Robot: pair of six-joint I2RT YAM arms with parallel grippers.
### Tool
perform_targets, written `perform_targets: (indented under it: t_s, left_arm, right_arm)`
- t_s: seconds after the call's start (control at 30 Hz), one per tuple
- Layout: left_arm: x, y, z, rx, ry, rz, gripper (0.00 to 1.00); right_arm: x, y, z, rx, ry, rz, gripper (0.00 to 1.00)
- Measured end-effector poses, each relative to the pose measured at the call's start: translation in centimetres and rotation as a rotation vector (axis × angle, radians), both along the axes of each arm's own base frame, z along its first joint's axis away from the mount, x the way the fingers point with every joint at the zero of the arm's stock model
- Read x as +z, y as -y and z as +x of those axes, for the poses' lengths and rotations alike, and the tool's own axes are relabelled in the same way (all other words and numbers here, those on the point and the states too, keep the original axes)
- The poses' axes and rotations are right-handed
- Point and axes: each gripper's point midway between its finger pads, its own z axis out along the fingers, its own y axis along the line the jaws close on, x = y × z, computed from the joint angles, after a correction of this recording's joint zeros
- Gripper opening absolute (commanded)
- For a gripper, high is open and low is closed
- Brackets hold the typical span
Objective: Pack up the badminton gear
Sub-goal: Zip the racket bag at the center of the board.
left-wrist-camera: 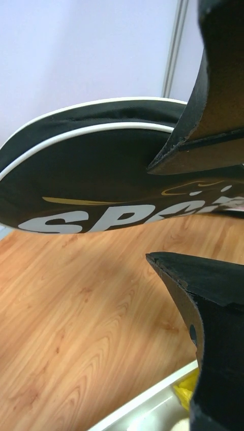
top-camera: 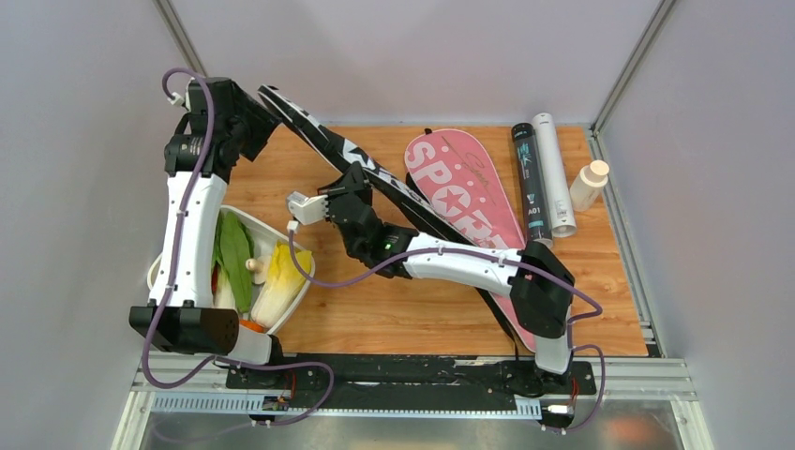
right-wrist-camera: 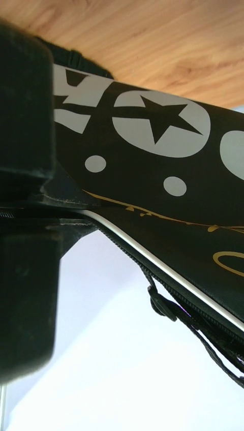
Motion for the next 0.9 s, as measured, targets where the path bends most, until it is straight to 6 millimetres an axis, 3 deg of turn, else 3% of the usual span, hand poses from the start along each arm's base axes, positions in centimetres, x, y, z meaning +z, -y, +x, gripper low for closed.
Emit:
perform_targets:
  t_s: [0.27,0.4,0.47,0.6,0.67,0.8,0.9]
  left_arm:
    - [3.1,0.2,-0.7,-0.011,0.101,-0.005,0.66]
    - [3.0,0.2,-1.0,-0.012,0.115,-0.011,0.67]
    - [1.4,0.4,-1.3,-0.019,0.091,-0.015,0.67]
    - [-4.1,0.8,-2.1,-0.040,-0.009,-0.026,0.67]
    - [-6.6,0.9,-2.7,-0.044,-0.059,-0.030,0.68]
    - [-11.1,1.6,-3.7,-0.068,-0.149,-0.063,0.68]
    - [-13.3,2.5,-4.0,-0.095,-0.192,-0.106,0.69]
  right_arm:
    - [3.0,0.9,0.0,0.013,0.079,-0.032,0.00]
    - [0.7,2.4,-0.1,0.018,0.073,-0.055,0.00]
    - [-2.4,3.5,0.0,0.017,0.042,-0.093,0.00]
    - [-10.6,5.9,0.1,-0.003,-0.054,-0.219,0.00]
    - [-13.3,6.8,-0.1,-0.019,-0.086,-0.270,0.00]
    - [-13.7,6.2,-1.0,-0.005,-0.101,-0.213,0.00]
    - [-13.9,5.7,-1.7,0.006,-0.111,-0.182,0.00]
